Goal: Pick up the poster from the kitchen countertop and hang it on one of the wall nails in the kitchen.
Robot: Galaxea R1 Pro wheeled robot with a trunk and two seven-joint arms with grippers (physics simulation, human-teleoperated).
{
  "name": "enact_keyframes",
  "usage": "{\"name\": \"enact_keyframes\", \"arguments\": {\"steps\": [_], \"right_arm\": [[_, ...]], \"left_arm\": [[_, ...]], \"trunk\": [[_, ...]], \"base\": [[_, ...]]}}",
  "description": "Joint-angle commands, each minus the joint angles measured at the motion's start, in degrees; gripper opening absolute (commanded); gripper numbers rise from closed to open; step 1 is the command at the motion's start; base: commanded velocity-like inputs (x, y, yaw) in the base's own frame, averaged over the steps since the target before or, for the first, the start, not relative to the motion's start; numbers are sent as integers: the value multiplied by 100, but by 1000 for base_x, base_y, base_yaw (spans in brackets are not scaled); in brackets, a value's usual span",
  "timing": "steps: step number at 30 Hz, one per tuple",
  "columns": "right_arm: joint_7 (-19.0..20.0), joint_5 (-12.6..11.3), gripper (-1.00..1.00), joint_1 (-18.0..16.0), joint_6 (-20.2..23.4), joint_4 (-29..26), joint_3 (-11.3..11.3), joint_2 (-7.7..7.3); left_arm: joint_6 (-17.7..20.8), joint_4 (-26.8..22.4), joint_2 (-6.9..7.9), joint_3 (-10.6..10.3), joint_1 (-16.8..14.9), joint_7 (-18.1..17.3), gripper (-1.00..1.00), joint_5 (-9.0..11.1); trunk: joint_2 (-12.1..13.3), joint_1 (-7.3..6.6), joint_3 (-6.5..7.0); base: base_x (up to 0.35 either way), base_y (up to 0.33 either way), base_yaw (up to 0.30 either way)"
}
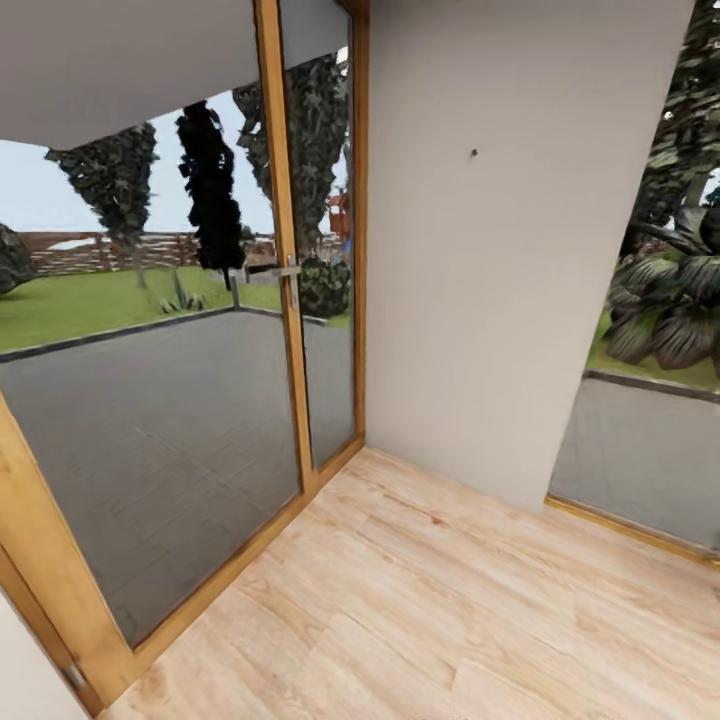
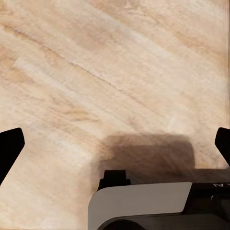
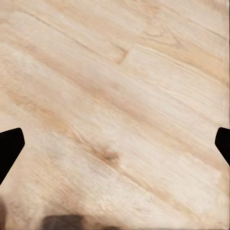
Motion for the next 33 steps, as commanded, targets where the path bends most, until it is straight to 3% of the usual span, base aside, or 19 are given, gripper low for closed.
{"name": "enact_keyframes", "arguments": {"steps": [1,10,23,33], "right_arm": [[-1,-2,100,-4,-19,5,-2,0],[-5,-2,100,-4,-25,5,-2,0],[-10,-2,100,-4,-27,5,-2,0],[-13,-2,100,-4,-27,5,-10,0]], "left_arm": [[-9,-7,0,2,3,0,100,-4],[-10,-1,-6,-9,3,0,100,-4],[-10,2,-8,-16,3,0,100,-4],[-10,2,-2,-6,3,0,100,-4]], "trunk": [[-3,0,-1],[-3,0,26],[-3,0,30],[-3,0,30]], "base": [[-1,0,-294],[0,-26,-238],[0,-255,-189],[49,-15,-207]]}}
